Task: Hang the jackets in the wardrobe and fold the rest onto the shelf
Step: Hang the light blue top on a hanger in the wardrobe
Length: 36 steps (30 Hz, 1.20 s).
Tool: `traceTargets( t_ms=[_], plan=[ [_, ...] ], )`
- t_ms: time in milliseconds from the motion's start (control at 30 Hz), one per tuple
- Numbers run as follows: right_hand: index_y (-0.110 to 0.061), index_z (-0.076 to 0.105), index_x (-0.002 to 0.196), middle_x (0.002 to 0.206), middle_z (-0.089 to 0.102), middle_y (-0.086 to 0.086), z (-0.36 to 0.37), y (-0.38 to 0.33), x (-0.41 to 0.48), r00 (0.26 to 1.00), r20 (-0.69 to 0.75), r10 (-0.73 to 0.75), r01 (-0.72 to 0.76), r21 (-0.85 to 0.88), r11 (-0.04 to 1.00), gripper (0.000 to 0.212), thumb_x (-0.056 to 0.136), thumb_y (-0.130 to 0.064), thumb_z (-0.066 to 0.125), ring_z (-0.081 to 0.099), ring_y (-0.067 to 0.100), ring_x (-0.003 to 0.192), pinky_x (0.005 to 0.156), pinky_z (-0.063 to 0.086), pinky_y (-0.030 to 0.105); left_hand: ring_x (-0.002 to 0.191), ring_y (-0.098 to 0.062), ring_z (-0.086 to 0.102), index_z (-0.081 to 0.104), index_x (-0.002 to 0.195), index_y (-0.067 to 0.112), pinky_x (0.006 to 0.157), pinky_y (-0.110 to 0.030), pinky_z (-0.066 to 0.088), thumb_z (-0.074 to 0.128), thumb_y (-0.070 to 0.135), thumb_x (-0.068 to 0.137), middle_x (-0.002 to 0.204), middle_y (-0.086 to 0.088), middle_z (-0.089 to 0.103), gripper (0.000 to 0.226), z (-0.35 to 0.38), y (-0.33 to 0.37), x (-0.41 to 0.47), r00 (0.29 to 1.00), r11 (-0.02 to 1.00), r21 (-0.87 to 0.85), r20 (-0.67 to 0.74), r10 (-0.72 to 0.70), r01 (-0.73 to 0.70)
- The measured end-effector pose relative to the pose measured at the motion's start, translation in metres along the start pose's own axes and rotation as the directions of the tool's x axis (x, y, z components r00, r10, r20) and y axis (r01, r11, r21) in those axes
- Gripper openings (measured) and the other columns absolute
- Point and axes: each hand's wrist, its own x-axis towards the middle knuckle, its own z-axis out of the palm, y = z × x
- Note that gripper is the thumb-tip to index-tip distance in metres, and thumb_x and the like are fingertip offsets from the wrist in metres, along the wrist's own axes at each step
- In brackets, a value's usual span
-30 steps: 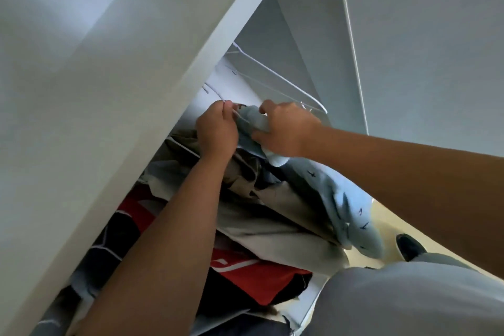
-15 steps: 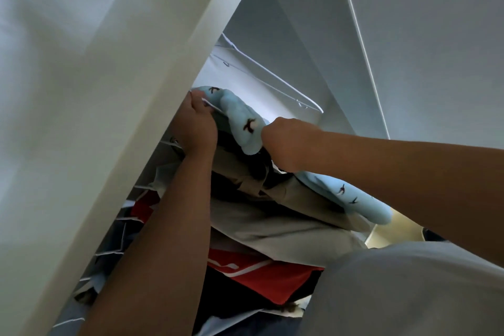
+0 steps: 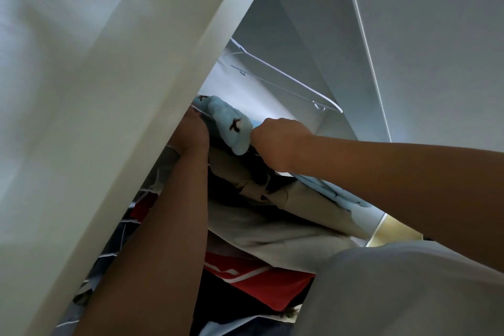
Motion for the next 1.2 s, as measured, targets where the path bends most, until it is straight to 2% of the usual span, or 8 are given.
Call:
traceTargets(
  t_ms=[300,433,567,667,833,933,1067,1200],
  plan=[
    [-0.016,0.047,0.083,0.073,0.034,-0.001,0.014,0.012,0.004,1.000,0.015,0.010,-0.010,0.010,1.000,0.010,0.089,-0.009,0.053,0.038,0.017,0.056,0.046,0.025,0.025,0.134,-0.036,0.049,0.056,0.140,0.001,0.111,-0.045,0.034,0.042,0.039,0.108,0.144,-0.021,0.055,0.052,0.001,-0.003,0.004,0.981,0.987,0.150,0.195,0.026,-0.056],
    [-0.017,0.052,0.076,0.080,0.054,0.003,0.014,0.022,0.006,0.999,0.015,0.037,-0.038,0.008,0.999,0.022,0.097,-0.024,0.052,0.048,0.016,0.057,0.047,0.031,0.025,0.132,-0.036,0.052,0.057,0.138,0.000,0.110,-0.045,0.037,0.048,0.036,0.106,0.142,-0.022,0.057,0.049,-0.003,-0.002,-0.001,0.973,0.986,0.125,0.215,0.080,-0.109],
    [-0.018,0.065,0.108,0.099,0.065,0.006,0.011,0.039,0.001,0.955,-0.270,0.123,-0.101,0.095,0.990,0.047,0.103,-0.053,0.034,0.063,0.028,0.086,0.067,0.050,0.034,0.125,-0.038,0.056,0.061,0.133,-0.001,0.106,-0.046,0.042,0.051,0.040,0.104,0.136,-0.023,0.060,0.051,-0.011,0.000,-0.011,0.969,0.971,0.172,0.212,0.126,-0.164],
    [-0.013,0.054,0.130,0.125,0.056,0.013,0.004,0.057,0.000,0.880,-0.442,0.176,-0.160,0.073,0.984,0.038,0.102,-0.037,0.046,0.053,0.034,0.115,0.086,0.051,0.042,0.107,-0.038,0.064,0.071,0.108,-0.001,0.089,-0.041,0.046,0.050,0.034,0.103,0.111,-0.020,0.070,0.041,-0.013,0.005,-0.024,0.979,0.970,0.160,0.120,0.163,-0.181],
    [-0.007,0.007,0.158,0.143,0.038,0.024,-0.004,0.072,0.007,0.901,-0.267,0.341,-0.360,-0.023,0.933,0.078,0.097,-0.024,0.054,0.044,0.039,0.127,0.100,0.044,0.046,0.074,-0.028,0.060,0.059,0.076,0.011,0.063,-0.033,0.036,0.057,0.034,0.097,0.072,-0.003,0.061,0.031,-0.010,0.033,-0.044,0.962,0.967,-0.072,0.110,0.250,-0.243],
    [-0.006,0.019,0.154,0.135,0.051,0.022,-0.005,0.085,0.013,0.895,-0.179,0.409,-0.414,0.008,0.910,0.067,0.094,-0.013,0.048,0.055,0.041,0.117,0.095,0.045,0.047,0.061,-0.021,0.058,0.061,0.070,0.008,0.062,-0.035,0.046,0.061,0.034,0.094,0.060,0.002,0.060,0.035,-0.007,0.045,-0.049,0.931,0.925,-0.196,0.100,0.350,-0.326],
    [-0.015,0.047,0.104,0.098,0.062,0.012,-0.001,0.096,0.016,0.899,-0.150,0.411,-0.390,0.151,0.908,0.010,0.098,-0.017,0.040,0.056,0.033,0.082,0.077,0.038,0.039,0.057,-0.017,0.063,0.062,0.070,0.012,0.063,-0.040,0.055,0.060,0.039,0.093,0.061,0.003,0.065,0.036,-0.001,0.055,-0.053,0.937,0.916,-0.310,0.156,0.314,-0.255],
    [-0.016,0.044,0.093,0.078,0.053,0.010,0.002,0.098,0.017,0.903,-0.249,0.350,-0.229,0.412,0.882,0.023,0.107,-0.031,0.034,0.049,0.031,0.067,0.065,0.037,0.033,0.067,-0.015,0.069,0.067,0.076,0.013,0.068,-0.049,0.060,0.054,0.036,0.094,0.069,0.003,0.071,0.032,0.003,0.064,-0.051,0.945,0.917,-0.384,0.247,0.215,-0.109]
  ],
)
